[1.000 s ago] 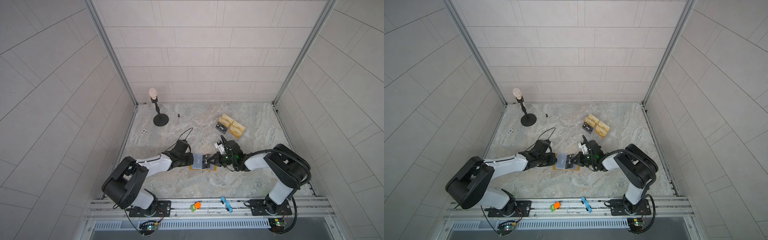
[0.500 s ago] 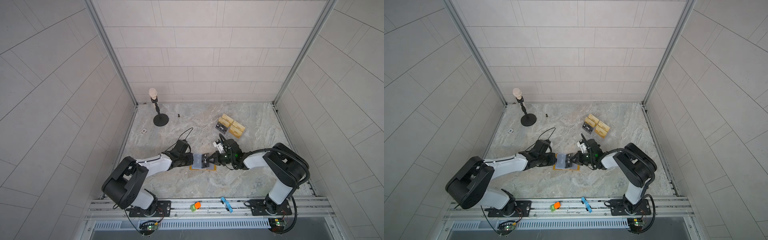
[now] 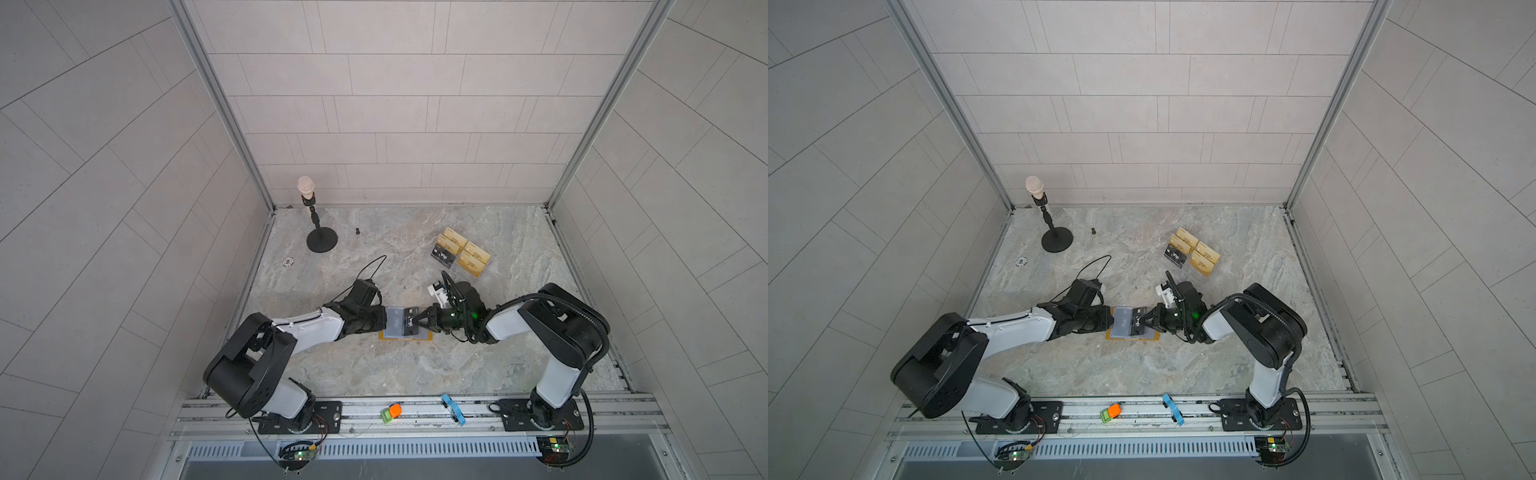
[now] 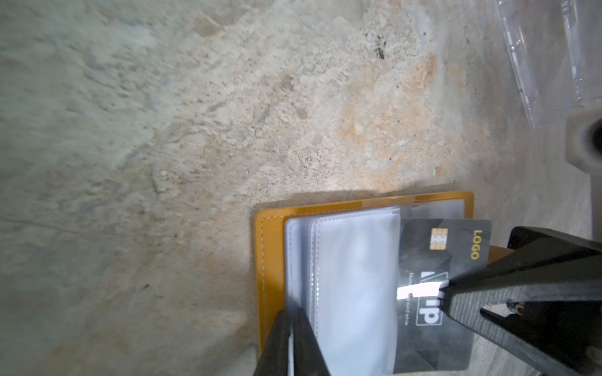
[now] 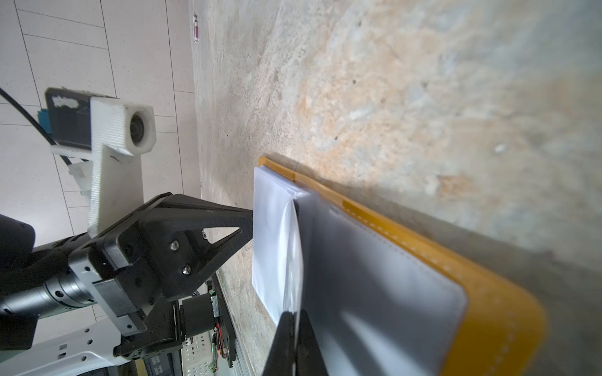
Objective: Insert credit cards into a card holder
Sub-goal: Insert the credit card into the card slot.
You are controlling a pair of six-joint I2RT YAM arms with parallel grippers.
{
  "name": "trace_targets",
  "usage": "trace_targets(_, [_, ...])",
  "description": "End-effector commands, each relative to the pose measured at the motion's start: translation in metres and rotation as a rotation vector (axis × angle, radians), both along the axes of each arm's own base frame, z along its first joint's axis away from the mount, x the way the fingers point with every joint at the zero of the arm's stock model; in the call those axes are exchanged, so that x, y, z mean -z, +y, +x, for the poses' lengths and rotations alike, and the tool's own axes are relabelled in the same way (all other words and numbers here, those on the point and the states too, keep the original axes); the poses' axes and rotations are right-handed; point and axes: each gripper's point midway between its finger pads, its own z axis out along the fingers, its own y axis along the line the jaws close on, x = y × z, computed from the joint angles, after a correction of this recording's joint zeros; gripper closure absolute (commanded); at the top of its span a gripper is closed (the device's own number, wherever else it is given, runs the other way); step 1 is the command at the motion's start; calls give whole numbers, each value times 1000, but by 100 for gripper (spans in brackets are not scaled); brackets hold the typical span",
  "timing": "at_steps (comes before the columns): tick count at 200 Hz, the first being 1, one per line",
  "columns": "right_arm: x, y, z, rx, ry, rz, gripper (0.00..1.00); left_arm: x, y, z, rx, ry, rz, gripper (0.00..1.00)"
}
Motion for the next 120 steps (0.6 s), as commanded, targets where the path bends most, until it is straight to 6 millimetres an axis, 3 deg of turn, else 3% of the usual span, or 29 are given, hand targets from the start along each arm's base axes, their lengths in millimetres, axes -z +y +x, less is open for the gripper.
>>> trace_targets(1, [13,-7,-4,38,39,-20,100,7,8,-9,10,41,50,89])
trace_targets(82, [24,-2,-5,24,77,2,100,7,9,-10,11,39,56,90])
trace_targets(120, [26,-7,-11,-12,67,-99,67,6,9,-10,13,40,54,89])
